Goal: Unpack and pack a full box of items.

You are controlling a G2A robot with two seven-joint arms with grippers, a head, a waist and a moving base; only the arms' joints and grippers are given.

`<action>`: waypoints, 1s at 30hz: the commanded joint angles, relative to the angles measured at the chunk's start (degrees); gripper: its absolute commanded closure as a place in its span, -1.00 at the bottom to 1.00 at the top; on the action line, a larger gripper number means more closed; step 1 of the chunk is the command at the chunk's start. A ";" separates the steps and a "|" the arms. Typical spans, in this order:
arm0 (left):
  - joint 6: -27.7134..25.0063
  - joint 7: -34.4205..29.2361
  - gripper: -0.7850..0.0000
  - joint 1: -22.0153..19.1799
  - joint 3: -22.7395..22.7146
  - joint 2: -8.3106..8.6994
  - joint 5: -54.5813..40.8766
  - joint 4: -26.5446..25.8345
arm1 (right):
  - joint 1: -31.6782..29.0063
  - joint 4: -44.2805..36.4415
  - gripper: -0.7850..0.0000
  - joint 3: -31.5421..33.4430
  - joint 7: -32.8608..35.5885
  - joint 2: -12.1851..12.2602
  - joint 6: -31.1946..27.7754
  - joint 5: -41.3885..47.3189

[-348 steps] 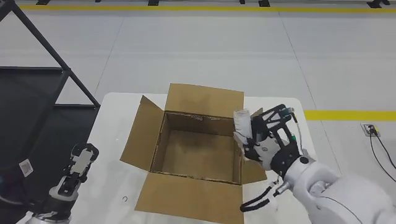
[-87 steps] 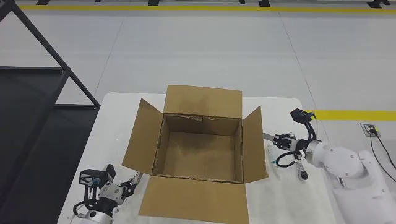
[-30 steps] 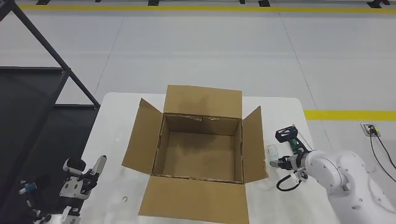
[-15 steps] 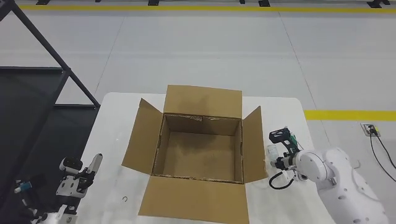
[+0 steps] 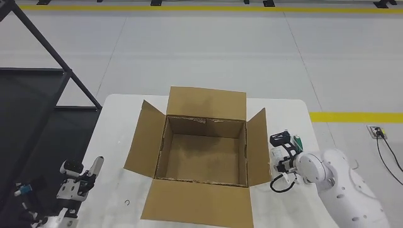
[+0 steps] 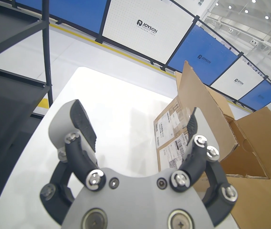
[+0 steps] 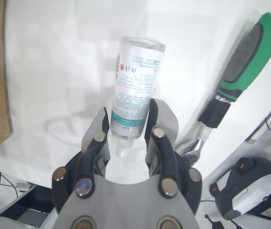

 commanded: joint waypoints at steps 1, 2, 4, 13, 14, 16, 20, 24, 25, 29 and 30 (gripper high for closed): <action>-0.12 0.14 -1.00 0.19 -0.16 -0.03 -0.12 -0.11 | 0.48 0.77 0.11 -0.45 0.10 -0.12 -0.27 -0.06; -0.17 0.15 -1.00 0.28 -0.22 -0.05 -0.13 -0.17 | 0.73 1.17 0.13 -0.62 0.05 -0.18 -0.36 -0.05; -0.27 0.23 -1.00 0.48 -0.32 -0.08 -0.15 -0.35 | 1.15 1.94 0.29 -0.92 -0.05 -0.30 -0.53 -0.01; -0.62 0.26 -1.00 1.40 -0.59 -0.23 -0.16 -1.06 | -0.08 -0.89 1.00 3.66 -1.36 0.49 1.63 -0.34; -0.63 0.23 -1.00 1.46 -0.57 -0.25 -0.12 -1.15 | -0.68 -2.19 1.00 4.93 -1.38 0.74 2.04 -0.47; -0.71 0.10 -1.00 1.55 -0.43 -0.28 -0.01 -1.33 | -2.12 -5.51 1.00 7.88 -1.55 1.28 2.97 -0.52; -0.80 -0.01 -1.00 1.66 -0.26 -0.34 0.24 -1.68 | -5.95 -14.89 1.00 14.93 -2.31 2.30 5.00 0.49; -0.95 0.06 -1.00 1.75 -0.24 -0.40 0.25 -1.80 | -10.87 -26.04 1.00 21.25 -4.07 2.98 5.35 2.28; -1.01 0.11 -1.00 1.82 -0.21 -0.42 0.15 -1.77 | -12.01 -28.59 1.00 22.48 -4.48 3.08 5.41 2.79; -1.06 0.49 -1.00 2.11 -0.40 -0.51 -0.42 -1.39 | -15.31 -37.21 1.00 25.22 -6.16 3.25 5.57 3.71; -1.11 0.55 -1.00 2.19 -0.48 -0.53 -0.61 -1.27 | -16.14 -39.96 1.00 25.75 -6.83 3.27 5.52 4.14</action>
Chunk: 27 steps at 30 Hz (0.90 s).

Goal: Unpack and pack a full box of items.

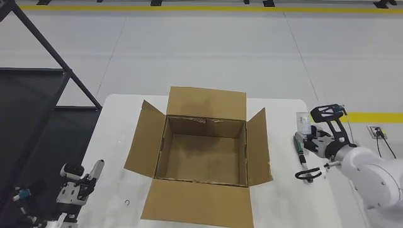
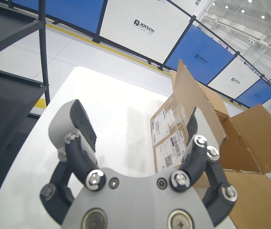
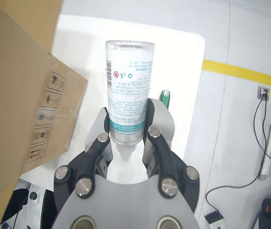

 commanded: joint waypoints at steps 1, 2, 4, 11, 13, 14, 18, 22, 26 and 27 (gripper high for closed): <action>-0.09 0.10 -1.00 0.12 -0.13 -0.04 -0.36 0.19 | -1.18 -4.66 1.00 0.63 -0.96 0.03 -0.15 0.33; -0.09 0.13 -1.00 0.17 -0.19 -0.06 -0.49 0.29 | -1.61 -6.56 1.00 0.71 -1.44 0.02 -0.21 0.52; -0.27 0.05 -1.00 0.21 -0.15 -0.10 -1.07 0.41 | -1.92 -9.74 1.00 0.39 -2.20 -0.02 -0.04 1.09; -1.04 -0.20 -1.00 0.14 0.21 -0.21 -1.89 0.83 | 3.39 -13.89 1.00 -7.30 -2.06 -0.45 1.22 1.88; -1.11 -0.40 -1.00 0.38 0.11 -0.25 -2.55 0.80 | 5.56 -13.40 1.00 -9.64 -0.78 -0.56 2.06 0.33; -1.11 -0.43 -1.00 0.43 0.07 -0.25 -2.59 0.77 | 5.56 -13.40 1.00 -9.64 -0.78 -0.56 2.06 0.33; -1.11 -0.43 -1.00 0.43 0.07 -0.25 -2.59 0.77 | 5.56 -13.40 1.00 -9.64 -0.78 -0.56 2.06 0.33; -1.11 -0.43 -1.00 0.43 0.07 -0.25 -2.59 0.77 | 5.56 -13.40 1.00 -9.64 -0.78 -0.56 2.06 0.33; -1.11 -0.43 -1.00 0.43 0.07 -0.25 -2.59 0.77 | 5.21 -13.09 1.00 -9.70 -1.58 -0.58 1.76 0.64; -1.11 -0.43 -1.00 0.43 0.07 -0.25 -2.59 0.77 | 4.80 -12.52 1.00 -9.59 -2.85 -0.60 1.46 0.68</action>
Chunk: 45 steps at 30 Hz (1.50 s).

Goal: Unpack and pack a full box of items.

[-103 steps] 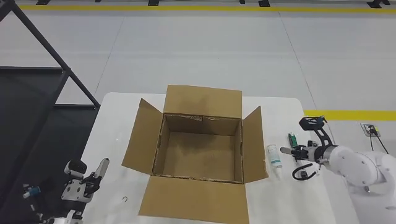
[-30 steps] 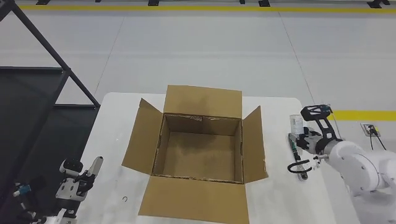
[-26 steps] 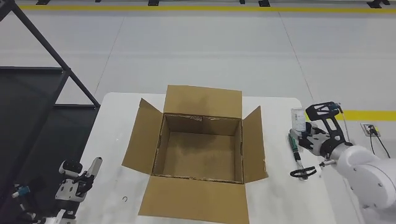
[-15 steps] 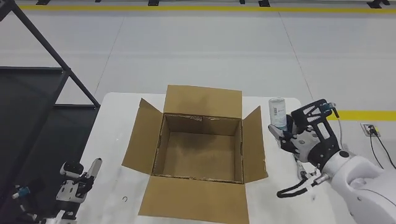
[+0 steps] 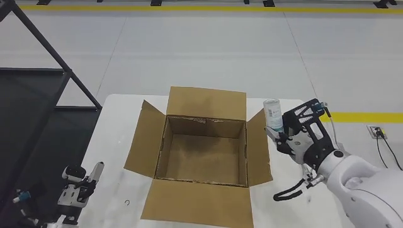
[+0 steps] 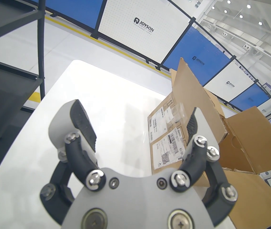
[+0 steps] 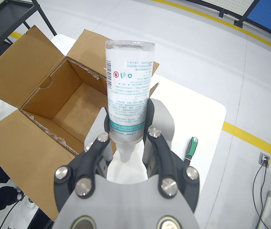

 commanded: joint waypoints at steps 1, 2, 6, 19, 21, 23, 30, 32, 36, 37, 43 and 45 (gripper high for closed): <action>0.00 0.00 -1.00 0.00 0.00 0.00 0.00 0.00 | -0.46 0.51 1.00 -0.05 -3.04 -0.09 -0.15 -0.06; 0.00 0.00 -1.00 0.00 0.00 0.00 0.00 0.00 | -0.12 0.42 1.00 -0.84 -3.98 -0.16 -0.99 0.15; 0.57 -0.32 -1.00 -0.60 0.02 -0.01 0.40 -0.46 | 6.37 4.56 1.00 -6.46 -4.90 -0.72 -5.13 1.79; -0.24 1.24 -1.00 1.90 -3.99 -0.28 -3.60 -0.89 | 41.24 40.87 1.00 -45.35 1.35 -10.67 -17.42 7.86; -0.37 1.24 -1.00 2.10 -4.37 -0.32 -4.03 -0.91 | 43.81 46.29 1.00 -49.74 2.41 -12.79 -19.33 9.54; -0.43 1.13 -1.00 2.14 -4.60 -0.35 -4.26 -0.96 | 45.74 51.15 1.00 -53.62 2.78 -14.94 -19.27 9.29; -0.48 0.40 -1.00 1.59 -4.21 -0.43 -3.90 -1.56 | 48.62 67.16 1.00 -61.92 1.23 -21.82 -20.62 9.86; -0.39 0.28 -1.00 1.47 -3.99 -0.46 -3.65 -1.63 | 49.21 70.45 1.00 -62.55 1.72 -23.20 -20.14 10.87; -0.15 0.18 -1.00 1.30 -3.64 -0.52 -2.89 -1.59 | 49.21 70.45 1.00 -62.55 1.72 -23.20 -20.14 10.87; -0.15 0.18 -1.00 1.30 -3.64 -0.52 -2.89 -1.59 | 49.21 70.45 1.00 -62.55 1.72 -23.20 -20.14 10.87; -0.15 0.18 -1.00 1.30 -3.64 -0.52 -2.89 -1.59 | 48.33 69.74 1.00 -62.05 -0.19 -23.04 -19.64 9.64; -0.15 0.18 -1.00 1.30 -3.64 -0.52 -2.89 -1.59 | 47.77 69.51 1.00 -61.84 -0.50 -22.98 -19.56 8.57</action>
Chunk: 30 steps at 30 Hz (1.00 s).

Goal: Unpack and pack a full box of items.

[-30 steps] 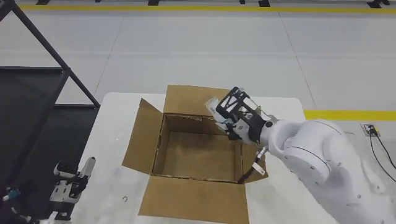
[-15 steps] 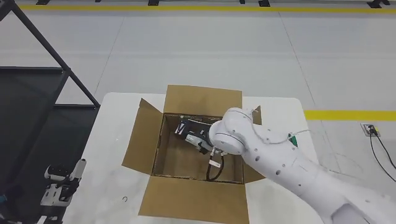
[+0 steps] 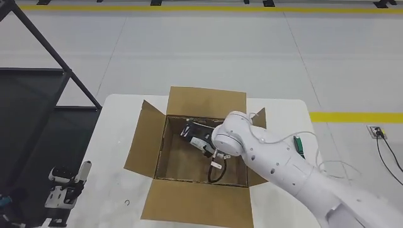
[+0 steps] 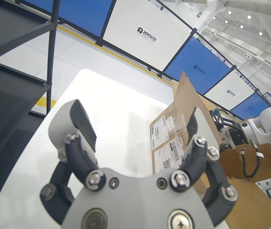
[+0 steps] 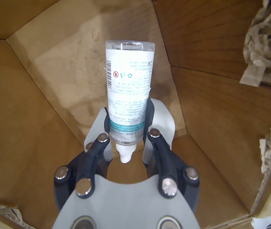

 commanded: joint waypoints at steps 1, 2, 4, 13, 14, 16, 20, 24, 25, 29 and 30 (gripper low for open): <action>0.00 0.00 -1.00 0.00 0.00 0.00 0.00 0.00 | -0.64 -0.02 1.00 -0.04 -0.47 -0.04 -0.50 -1.19; 0.00 0.00 -1.00 0.00 0.00 0.00 0.00 0.00 | -0.87 0.19 1.00 -0.20 -0.78 -0.11 -0.96 -1.64; 0.00 0.00 -1.00 0.00 0.00 0.00 0.00 0.00 | -1.48 1.45 1.00 -0.99 -2.16 -0.55 -3.54 -3.26; 0.00 0.00 -1.00 0.00 0.00 0.00 0.00 0.00 | -1.69 10.51 1.00 -2.33 -6.70 -3.89 -6.57 -5.35; 0.00 0.00 -1.00 0.00 0.00 0.00 0.00 0.00 | -1.63 11.71 1.00 -2.41 -7.14 -4.40 -7.11 -5.42; 0.00 0.00 -1.00 0.00 0.00 0.00 0.00 0.00 | -1.53 12.98 1.00 -2.47 -7.48 -5.01 -7.62 -5.50; 0.00 0.00 -1.00 0.00 0.00 0.00 0.00 0.00 | -1.34 15.40 -0.32 -2.34 -7.77 -6.23 -8.17 -5.51; 0.00 0.00 -1.00 0.00 0.00 0.00 0.00 0.00 | -1.15 16.80 -1.00 -1.61 -7.94 -7.01 -9.03 -5.09; 0.00 0.00 -1.00 0.00 0.00 0.00 0.00 0.00 | -1.10 16.89 -1.00 -1.45 -7.90 -7.05 -9.35 -5.01; 0.00 0.00 -1.00 0.00 0.00 0.00 0.00 0.00 | -1.20 15.41 -1.00 -0.44 -7.60 -6.90 -9.73 -5.42; 0.00 0.00 -1.00 0.00 0.00 0.00 0.00 0.00 | -1.38 14.46 -1.00 -0.16 -7.47 -6.72 -9.41 -5.82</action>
